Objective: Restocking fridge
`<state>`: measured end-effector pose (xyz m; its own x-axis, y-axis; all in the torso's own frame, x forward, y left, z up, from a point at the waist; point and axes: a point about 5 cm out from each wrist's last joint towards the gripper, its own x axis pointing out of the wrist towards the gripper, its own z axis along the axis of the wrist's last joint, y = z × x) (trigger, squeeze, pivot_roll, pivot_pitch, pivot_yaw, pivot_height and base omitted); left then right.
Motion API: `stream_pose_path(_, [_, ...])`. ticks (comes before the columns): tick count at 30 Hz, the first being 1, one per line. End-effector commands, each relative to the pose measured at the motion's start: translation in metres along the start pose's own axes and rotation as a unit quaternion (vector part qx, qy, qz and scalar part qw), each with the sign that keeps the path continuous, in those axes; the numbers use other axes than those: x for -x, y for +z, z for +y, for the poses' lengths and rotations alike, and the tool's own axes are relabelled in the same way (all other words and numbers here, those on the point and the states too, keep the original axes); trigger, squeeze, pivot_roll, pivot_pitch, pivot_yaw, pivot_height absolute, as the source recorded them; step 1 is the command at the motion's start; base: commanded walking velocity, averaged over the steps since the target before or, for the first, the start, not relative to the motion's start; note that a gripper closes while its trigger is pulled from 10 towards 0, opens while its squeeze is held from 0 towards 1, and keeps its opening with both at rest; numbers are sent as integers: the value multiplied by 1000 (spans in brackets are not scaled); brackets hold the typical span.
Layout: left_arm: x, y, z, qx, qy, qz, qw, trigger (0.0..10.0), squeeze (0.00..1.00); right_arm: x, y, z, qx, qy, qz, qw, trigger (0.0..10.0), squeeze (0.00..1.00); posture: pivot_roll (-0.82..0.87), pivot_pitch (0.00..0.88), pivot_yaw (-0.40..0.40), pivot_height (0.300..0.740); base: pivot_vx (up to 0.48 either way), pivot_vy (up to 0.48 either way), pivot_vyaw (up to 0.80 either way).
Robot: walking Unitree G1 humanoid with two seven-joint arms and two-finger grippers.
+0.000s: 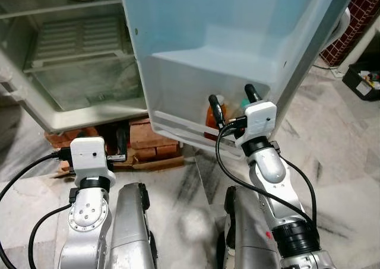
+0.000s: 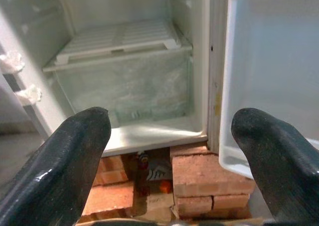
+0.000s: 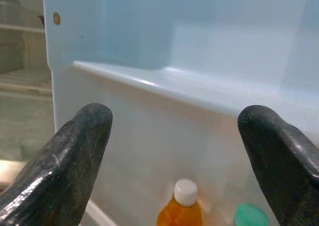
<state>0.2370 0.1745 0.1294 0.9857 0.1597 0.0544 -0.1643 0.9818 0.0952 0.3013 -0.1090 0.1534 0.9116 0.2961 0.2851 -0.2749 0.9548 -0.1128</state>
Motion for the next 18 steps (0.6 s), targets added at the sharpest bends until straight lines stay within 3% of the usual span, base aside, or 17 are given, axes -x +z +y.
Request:
stream_pose_path(1, [1,4,1,-2,1,-7,1000,10000,0,1,2,0,-1,1,2,1000,10000,0,61,64,9,542,0,0,0])
stream_pose_path(8, [15,-5,-6,3,-12,9,1000,10000,0,8,5,2,-3,13,18,1000,10000,0,59,50,4,587,0,0,0])
stream_pose_path(18, [11,-6,2,-12,2,6,1000,10000,0,13,-1,-7,-15,8,51,999,10000,0,48,50,-3,642,0,0,0])
